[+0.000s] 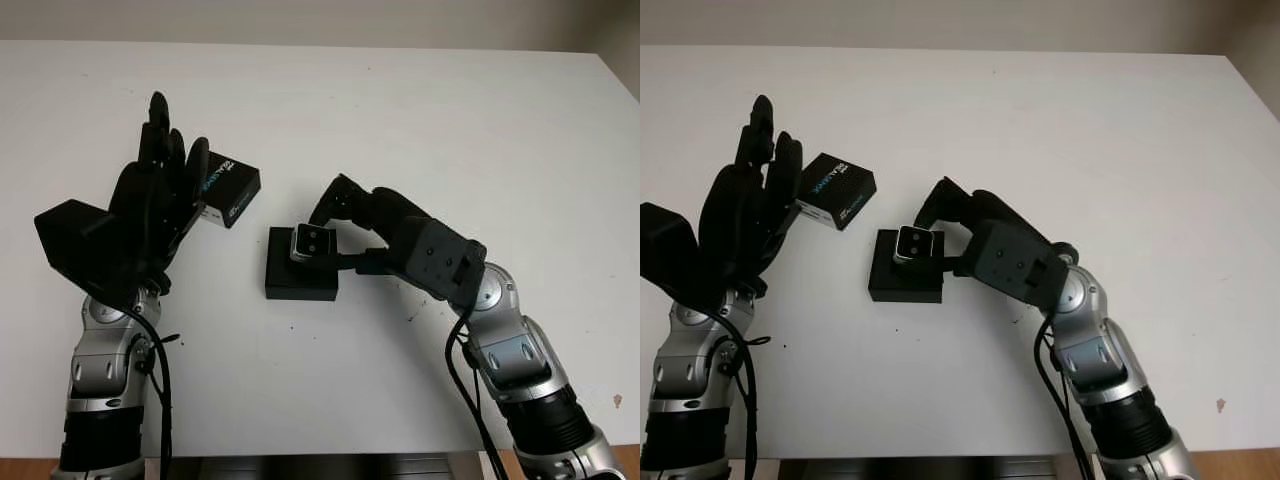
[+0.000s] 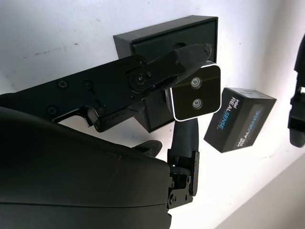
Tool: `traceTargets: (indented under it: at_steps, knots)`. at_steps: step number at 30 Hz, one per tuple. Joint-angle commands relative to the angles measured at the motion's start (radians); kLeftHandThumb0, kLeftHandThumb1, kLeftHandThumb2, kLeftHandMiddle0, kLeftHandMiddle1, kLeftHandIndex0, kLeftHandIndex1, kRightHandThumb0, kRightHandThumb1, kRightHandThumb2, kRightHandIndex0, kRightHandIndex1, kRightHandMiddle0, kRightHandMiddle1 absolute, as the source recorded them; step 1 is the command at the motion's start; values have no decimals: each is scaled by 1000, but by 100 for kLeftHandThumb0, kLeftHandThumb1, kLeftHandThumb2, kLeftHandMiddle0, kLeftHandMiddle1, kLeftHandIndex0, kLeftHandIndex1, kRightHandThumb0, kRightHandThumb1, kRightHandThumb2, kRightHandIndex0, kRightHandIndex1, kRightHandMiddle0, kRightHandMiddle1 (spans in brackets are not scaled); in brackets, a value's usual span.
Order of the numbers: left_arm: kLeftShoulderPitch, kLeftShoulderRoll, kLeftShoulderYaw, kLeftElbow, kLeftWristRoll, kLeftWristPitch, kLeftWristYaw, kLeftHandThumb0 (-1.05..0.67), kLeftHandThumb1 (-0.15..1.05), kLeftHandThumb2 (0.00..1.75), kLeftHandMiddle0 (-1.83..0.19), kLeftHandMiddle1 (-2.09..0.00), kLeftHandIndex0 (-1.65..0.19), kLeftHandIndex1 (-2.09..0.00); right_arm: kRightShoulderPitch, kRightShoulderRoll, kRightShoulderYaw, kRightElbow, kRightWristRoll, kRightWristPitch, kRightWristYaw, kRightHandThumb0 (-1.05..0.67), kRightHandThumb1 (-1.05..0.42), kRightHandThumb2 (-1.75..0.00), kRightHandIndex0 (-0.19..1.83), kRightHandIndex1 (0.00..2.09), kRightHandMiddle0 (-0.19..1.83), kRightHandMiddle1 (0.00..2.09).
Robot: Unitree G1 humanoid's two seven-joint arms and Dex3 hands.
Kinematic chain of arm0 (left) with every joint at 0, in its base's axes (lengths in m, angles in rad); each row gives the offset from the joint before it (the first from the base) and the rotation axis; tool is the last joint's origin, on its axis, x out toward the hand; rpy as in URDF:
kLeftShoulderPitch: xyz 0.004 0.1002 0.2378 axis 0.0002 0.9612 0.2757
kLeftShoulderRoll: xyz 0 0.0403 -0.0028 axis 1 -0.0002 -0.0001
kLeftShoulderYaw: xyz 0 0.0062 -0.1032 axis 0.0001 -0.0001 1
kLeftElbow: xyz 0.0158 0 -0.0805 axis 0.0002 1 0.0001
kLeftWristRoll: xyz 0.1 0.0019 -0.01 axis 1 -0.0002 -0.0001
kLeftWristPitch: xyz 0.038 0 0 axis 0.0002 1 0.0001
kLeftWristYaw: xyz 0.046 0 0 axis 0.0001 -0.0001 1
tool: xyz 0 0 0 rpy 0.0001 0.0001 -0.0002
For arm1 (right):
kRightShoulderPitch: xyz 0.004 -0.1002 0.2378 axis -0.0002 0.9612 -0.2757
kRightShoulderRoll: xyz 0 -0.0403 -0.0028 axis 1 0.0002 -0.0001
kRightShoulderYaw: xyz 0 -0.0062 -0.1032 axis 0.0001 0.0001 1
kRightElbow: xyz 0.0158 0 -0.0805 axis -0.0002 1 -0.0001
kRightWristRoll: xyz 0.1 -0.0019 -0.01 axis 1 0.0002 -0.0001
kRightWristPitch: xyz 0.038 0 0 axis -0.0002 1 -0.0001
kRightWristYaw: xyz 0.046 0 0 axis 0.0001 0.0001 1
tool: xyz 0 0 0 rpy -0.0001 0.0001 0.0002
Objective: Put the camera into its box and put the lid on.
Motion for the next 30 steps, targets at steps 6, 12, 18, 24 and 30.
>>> traceTargets:
  at_steps: [6,12,18,24,30]
  knots:
    - [3,-1,-8,-18,11,-17,0,-72,105,45,19,0,19,0,-24,-7,6,41,-8,-43,-5,-44,-104,-5,26,31,30,201]
    - [3,0,-6,-19,5,-13,-7,-71,105,46,19,0,19,0,-28,-10,9,56,-15,-57,-3,-44,-103,-5,28,31,32,199]
    - [0,3,-7,-15,12,-13,-5,-72,105,46,19,0,19,0,-29,-14,18,54,-33,-62,-1,-46,-103,-5,30,32,33,197]
    - [5,-6,-7,-21,8,-17,-1,-71,105,46,19,0,19,0,-31,-21,25,53,-49,-72,4,-46,-103,-5,30,33,34,195]
    - [5,-5,-7,-20,10,-15,3,-71,105,46,19,0,19,0,-32,-22,28,55,-57,-62,12,-47,-103,-5,30,33,33,192]
